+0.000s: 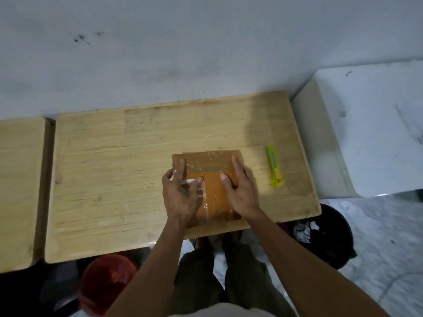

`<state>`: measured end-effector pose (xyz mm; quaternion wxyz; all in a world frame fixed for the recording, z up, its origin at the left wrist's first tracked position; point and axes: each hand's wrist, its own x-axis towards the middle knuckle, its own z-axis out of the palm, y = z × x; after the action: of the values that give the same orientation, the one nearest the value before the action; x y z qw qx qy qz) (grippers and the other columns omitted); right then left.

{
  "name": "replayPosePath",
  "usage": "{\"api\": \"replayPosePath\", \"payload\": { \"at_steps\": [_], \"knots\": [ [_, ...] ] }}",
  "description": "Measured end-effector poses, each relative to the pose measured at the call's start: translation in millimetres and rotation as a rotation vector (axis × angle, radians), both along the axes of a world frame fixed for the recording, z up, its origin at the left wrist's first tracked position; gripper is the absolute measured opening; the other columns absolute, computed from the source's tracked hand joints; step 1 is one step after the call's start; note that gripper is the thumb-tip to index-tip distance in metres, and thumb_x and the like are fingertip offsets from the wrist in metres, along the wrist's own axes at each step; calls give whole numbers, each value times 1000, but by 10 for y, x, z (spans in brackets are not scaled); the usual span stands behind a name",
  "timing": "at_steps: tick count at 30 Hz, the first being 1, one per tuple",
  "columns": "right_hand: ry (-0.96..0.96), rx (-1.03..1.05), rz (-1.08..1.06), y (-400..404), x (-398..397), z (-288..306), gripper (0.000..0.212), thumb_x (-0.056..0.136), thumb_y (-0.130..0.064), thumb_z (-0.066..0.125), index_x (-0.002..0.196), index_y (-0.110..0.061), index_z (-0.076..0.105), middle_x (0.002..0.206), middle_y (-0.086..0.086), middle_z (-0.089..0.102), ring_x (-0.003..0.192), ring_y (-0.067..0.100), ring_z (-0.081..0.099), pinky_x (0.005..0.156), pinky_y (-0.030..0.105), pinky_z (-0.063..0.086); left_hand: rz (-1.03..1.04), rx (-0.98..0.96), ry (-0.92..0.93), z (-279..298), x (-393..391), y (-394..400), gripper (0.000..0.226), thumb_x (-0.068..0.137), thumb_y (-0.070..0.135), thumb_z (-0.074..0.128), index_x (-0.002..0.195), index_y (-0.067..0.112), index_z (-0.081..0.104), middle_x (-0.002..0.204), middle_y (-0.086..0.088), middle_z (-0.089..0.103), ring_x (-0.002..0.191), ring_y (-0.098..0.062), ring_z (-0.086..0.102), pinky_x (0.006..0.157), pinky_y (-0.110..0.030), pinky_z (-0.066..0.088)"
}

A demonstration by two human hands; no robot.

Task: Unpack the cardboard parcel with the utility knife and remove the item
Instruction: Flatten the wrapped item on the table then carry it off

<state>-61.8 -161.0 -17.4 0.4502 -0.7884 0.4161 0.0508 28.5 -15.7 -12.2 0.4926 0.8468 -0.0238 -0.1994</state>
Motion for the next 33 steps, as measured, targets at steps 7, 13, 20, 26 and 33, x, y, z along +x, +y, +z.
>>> {"api": "replayPosePath", "payload": {
  "at_steps": [7, 13, 20, 26, 33],
  "knots": [
    [-17, -93, -243, 48, -395, 461, 68, 89, -68, 46, 149, -54, 16, 129, 6, 50, 121, 26, 51, 101, 41, 44, -309, 110, 29, 467, 26, -146, 79, 83, 37, 78, 152, 29, 41, 144, -11, 43, 116, -26, 57, 91, -27, 45],
    [-8, -293, -348, -125, -923, 820, 68, 95, -59, 46, 153, -46, 12, 125, 8, 49, 106, 29, 60, 83, 37, 50, -486, 126, -126, 760, -451, -662, 79, 83, 28, 80, 150, 30, 40, 129, -7, 43, 88, -20, 60, 81, -40, 57],
    [57, -351, -579, -374, -2148, 994, 65, 96, -55, 44, 153, -43, 16, 136, 9, 42, 117, 33, 55, 88, 43, 50, -750, 89, -232, 946, -1560, -1269, 74, 84, 23, 77, 150, 22, 43, 130, -12, 44, 80, -19, 56, 80, -39, 56],
    [-11, -217, -874, -401, -3608, 887, 66, 93, -58, 49, 152, -44, 21, 134, 12, 47, 117, 32, 55, 95, 41, 48, -1035, 82, -167, 958, -2817, -1661, 75, 84, 24, 79, 149, 22, 42, 128, -10, 49, 80, -15, 61, 76, -30, 58],
    [55, -120, -1069, -392, -4823, 710, 69, 91, -57, 51, 152, -37, 28, 127, 14, 53, 117, 31, 55, 99, 43, 48, -1323, 218, -48, 829, -3866, -1777, 75, 86, 30, 76, 151, 25, 40, 142, -4, 53, 118, -19, 58, 102, -27, 46]
  ]
}}
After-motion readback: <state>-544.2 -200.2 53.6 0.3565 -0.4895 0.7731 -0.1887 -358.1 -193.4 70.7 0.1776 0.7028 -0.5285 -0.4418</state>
